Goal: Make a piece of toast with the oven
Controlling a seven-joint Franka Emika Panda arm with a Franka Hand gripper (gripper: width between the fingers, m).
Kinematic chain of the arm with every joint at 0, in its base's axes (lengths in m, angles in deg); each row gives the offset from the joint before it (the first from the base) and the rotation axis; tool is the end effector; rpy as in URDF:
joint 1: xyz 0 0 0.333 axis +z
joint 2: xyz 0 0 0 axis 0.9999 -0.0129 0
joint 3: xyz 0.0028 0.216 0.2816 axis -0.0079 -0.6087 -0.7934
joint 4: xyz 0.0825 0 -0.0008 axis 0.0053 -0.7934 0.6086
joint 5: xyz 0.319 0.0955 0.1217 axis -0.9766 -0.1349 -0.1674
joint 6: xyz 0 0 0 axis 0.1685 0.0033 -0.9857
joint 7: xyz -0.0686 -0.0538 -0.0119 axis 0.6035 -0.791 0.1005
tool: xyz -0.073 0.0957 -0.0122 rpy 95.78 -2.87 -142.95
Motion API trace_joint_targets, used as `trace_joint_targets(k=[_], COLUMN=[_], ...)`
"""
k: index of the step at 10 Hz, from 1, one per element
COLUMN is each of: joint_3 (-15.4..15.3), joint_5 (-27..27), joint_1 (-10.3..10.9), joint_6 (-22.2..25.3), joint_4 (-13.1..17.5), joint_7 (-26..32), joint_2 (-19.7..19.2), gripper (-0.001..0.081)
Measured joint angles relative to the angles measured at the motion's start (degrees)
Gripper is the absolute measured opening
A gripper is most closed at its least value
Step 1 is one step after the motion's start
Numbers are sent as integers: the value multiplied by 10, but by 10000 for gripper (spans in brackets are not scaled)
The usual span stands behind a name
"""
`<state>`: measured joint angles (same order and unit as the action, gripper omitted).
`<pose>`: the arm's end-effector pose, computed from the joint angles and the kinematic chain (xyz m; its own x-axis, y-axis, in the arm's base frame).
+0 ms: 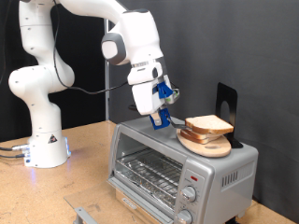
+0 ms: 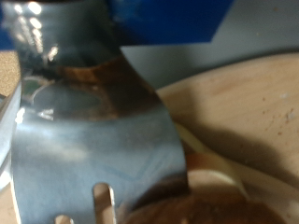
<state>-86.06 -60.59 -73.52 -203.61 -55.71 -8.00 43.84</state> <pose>0.4768 0.1070 0.4662 0.9473 -0.2166 0.2361 -0.1713 -0.9651 -0.1981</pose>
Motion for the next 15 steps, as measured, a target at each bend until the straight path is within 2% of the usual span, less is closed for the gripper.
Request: trace_joint_targets(k=[8, 12, 15], joint_3=[-9, -9, -6], joint_5=[-16, -53, -84], joint_1=[12, 13, 13], joint_6=[-4, -56, -60], joint_4=[11, -8, -24], joint_7=[6, 20, 46], joint_2=[-11, -3, 18], gripper=[447, 447, 447])
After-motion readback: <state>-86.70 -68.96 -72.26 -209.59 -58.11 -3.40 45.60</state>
